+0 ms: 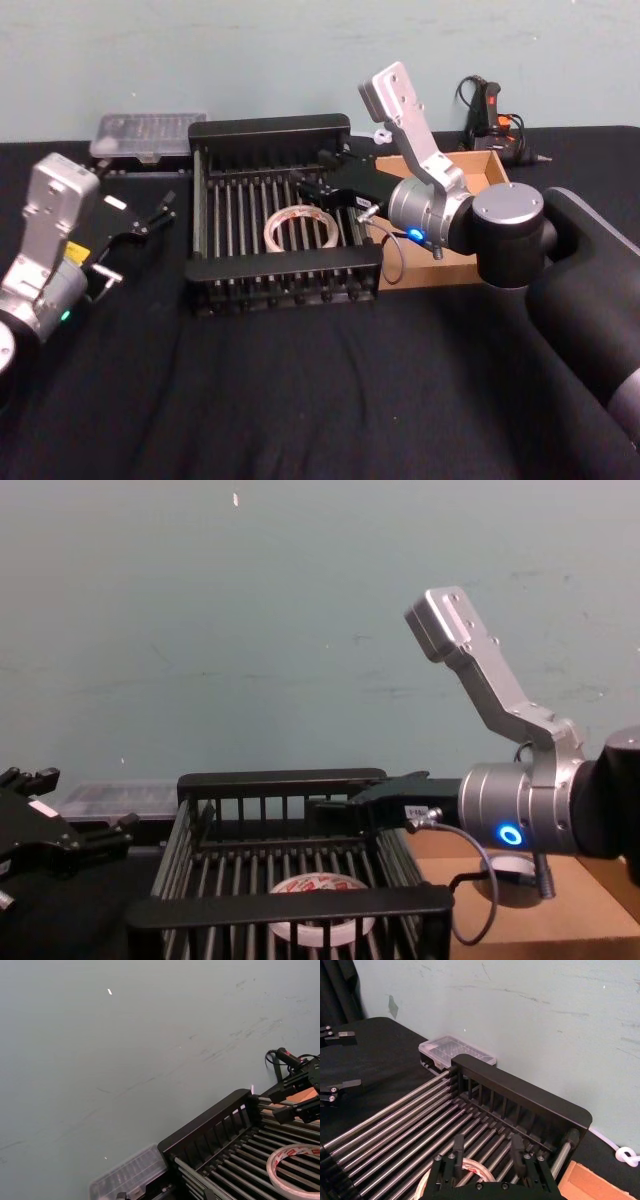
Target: Pick up the white tape and place it into the black box , Pick up the silver tape and place it into the brown box.
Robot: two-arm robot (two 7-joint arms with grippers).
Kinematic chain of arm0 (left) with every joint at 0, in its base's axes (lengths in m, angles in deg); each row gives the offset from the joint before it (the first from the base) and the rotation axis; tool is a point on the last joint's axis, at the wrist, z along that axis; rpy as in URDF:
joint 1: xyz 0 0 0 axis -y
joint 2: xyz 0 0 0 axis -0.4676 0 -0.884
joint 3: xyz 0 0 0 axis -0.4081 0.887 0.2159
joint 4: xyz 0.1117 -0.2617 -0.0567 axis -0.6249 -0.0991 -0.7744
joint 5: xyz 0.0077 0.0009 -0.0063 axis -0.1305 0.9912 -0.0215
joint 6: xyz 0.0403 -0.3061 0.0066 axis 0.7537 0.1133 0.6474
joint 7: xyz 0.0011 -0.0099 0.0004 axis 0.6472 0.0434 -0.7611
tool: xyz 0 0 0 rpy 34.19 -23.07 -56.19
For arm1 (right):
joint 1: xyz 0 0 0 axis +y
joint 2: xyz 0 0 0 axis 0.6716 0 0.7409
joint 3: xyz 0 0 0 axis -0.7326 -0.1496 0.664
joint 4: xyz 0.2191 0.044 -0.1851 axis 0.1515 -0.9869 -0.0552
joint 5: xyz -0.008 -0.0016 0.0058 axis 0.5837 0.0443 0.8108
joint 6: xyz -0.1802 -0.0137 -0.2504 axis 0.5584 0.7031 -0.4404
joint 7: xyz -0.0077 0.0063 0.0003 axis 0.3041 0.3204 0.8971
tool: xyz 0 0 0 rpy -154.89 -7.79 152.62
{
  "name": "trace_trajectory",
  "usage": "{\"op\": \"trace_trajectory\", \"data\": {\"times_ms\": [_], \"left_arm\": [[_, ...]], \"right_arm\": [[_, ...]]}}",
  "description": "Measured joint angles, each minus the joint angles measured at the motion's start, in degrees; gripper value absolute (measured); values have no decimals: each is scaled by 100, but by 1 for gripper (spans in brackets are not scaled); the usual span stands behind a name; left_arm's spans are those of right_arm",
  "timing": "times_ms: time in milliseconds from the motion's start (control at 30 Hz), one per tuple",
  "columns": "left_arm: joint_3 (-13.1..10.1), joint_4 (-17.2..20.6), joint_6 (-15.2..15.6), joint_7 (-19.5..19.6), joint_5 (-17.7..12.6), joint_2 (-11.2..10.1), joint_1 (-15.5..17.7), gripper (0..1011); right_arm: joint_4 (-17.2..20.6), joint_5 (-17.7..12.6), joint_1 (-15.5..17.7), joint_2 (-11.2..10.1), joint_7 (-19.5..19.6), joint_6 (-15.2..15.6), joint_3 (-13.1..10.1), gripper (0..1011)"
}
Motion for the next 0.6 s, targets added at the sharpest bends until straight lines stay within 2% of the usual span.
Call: {"op": "trace_trajectory", "data": {"times_ms": [67,100,200,333,500,600], "left_arm": [[0,0,0,0,0,0,0,1001],[0,0,0,0,0,0,0,1001],[0,0,0,0,0,0,0,1001],[0,0,0,0,0,0,0,1001],[0,0,0,0,0,0,0,1001],[0,0,0,0,0,0,0,1001]], "right_arm": [[1,-1,0,-1,-1,-1,0,622],[2,-2,1,-2,-2,-2,0,685],[3,-4,1,-3,-2,-3,0,743],[5,-7,1,-4,-2,-5,0,889],[6,-7,1,-4,-2,-6,0,1002],[6,-7,1,-4,-2,-5,0,1002]]}}
